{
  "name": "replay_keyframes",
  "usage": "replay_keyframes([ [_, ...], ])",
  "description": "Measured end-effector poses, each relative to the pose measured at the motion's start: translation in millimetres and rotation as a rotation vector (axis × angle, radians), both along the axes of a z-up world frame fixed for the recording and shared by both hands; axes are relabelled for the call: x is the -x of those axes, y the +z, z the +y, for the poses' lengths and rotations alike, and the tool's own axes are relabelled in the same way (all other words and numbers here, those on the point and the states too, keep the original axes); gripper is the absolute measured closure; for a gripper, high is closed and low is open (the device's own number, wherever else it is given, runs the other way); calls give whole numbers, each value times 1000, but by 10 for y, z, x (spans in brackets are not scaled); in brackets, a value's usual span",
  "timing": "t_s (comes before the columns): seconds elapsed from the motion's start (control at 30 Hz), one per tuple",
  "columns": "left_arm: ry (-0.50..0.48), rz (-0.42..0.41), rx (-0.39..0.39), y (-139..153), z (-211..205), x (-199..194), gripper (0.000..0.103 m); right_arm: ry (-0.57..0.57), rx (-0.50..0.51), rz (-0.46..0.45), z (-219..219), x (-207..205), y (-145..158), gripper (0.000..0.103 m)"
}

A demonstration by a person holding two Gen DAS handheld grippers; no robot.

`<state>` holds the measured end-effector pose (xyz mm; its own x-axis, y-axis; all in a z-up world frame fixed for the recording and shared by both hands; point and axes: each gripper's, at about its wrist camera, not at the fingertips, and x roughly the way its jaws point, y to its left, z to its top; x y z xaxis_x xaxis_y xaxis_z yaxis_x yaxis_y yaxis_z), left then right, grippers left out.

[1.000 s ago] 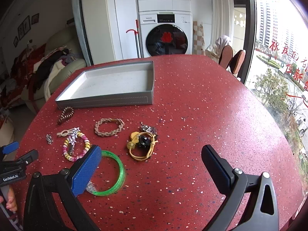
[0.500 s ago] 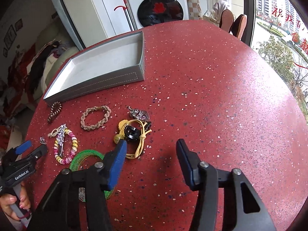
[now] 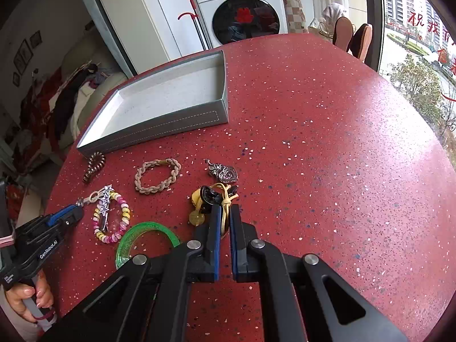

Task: Organize jewelry
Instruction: 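Grasp the gold cord bracelet with the right tool while the left tool grasps the pink heart pendant, then carry the gold bracelet and heart pendant over the gray tray with both tools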

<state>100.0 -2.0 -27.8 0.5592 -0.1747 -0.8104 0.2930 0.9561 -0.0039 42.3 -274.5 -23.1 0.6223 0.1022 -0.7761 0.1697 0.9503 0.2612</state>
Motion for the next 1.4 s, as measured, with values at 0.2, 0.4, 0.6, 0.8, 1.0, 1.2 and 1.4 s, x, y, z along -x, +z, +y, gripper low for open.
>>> replay_keyframes([
  [0.2,-17,-2,124,168,138,34,69,18,-28,-44,-18,38,183,97],
  [0.4,-19,-5,182,305,247,41,69,52,-100,6,-43,-64,110,97],
  [0.6,-23,-5,188,329,245,61,69,45,-89,101,1,-32,-161,77],
  [0.8,-30,-9,179,325,240,82,69,11,-102,86,-24,8,-195,74],
  [1.0,-27,-4,175,304,255,107,69,5,-122,56,-86,113,-104,89],
  [1.2,-30,-1,177,293,242,115,69,13,-149,72,-70,112,-147,98],
  [1.4,-32,-11,178,320,261,149,69,57,-137,-16,7,116,122,99],
])
